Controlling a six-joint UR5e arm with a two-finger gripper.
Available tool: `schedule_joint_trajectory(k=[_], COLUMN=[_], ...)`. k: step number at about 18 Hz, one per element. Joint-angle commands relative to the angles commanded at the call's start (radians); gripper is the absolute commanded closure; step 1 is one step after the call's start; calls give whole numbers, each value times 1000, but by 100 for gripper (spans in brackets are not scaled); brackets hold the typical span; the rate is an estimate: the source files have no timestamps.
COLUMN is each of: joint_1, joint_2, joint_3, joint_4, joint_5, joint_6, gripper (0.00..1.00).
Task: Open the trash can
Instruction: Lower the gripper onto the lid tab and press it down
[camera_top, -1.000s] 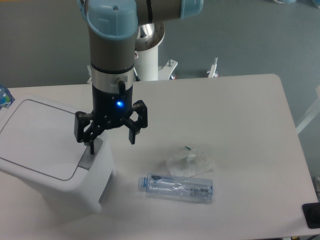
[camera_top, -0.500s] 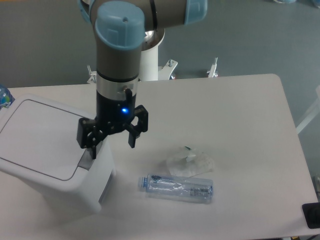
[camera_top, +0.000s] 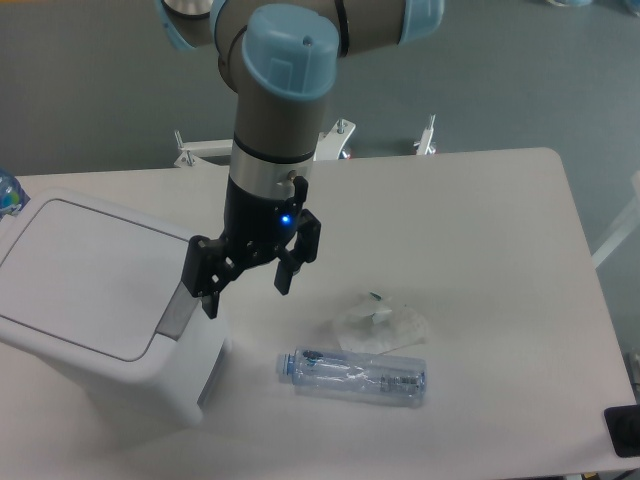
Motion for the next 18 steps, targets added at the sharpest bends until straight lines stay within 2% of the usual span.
schedule_joint_trajectory(k=[18], joint_1=[-6], joint_2=[0], joint_3=[-29], joint_4=[-3], joint_5=[1], joint_6=[-3], gripper=[0])
